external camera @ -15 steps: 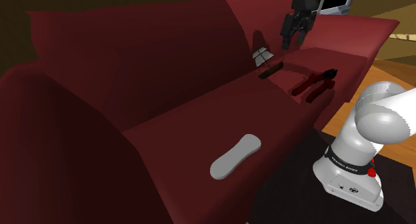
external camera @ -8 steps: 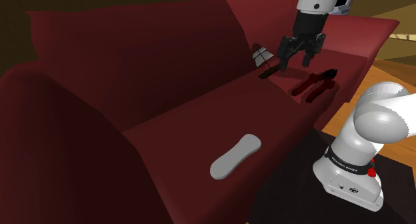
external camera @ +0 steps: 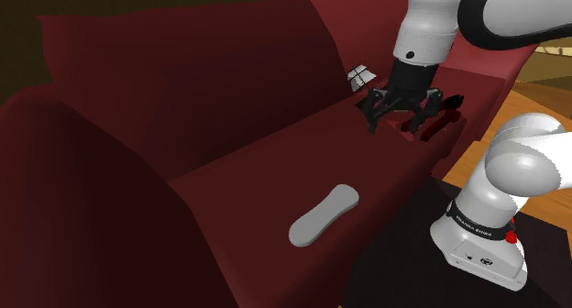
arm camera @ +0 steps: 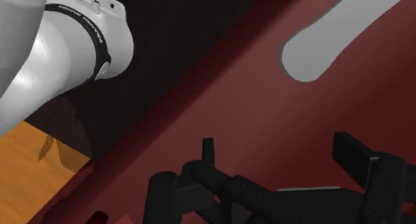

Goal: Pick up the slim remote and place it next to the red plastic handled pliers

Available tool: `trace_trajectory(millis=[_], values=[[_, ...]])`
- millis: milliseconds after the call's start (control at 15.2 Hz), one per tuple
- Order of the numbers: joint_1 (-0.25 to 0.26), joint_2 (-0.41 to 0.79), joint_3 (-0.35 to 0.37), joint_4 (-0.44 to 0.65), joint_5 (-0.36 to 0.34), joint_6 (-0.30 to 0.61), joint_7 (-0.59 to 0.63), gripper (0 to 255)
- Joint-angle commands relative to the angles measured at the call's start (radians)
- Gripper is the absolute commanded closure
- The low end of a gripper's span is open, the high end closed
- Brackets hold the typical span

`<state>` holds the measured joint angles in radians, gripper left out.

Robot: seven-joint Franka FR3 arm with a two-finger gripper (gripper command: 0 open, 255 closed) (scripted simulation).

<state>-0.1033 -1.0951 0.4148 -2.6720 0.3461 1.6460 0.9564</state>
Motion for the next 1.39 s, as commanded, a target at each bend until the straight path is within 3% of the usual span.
trace_trajectory(millis=[0, 264, 528, 726, 990, 1320], values=[[-0.003, -0.009, 0.079, -0.022, 0.07, 0.025, 0.12, 0], [-0.032, 0.034, 0.243, -0.021, 0.195, 0.098, 0.337, 0], [-0.1, 0.11, 0.417, 0.016, 0.304, 0.183, 0.543, 0], [-0.182, 0.179, 0.553, 0.064, 0.369, 0.251, 0.691, 0], [-0.328, 0.264, 0.738, 0.146, 0.428, 0.334, 0.872, 0], [-0.355, 0.288, 0.806, 0.116, 0.466, 0.403, 0.859, 0]])
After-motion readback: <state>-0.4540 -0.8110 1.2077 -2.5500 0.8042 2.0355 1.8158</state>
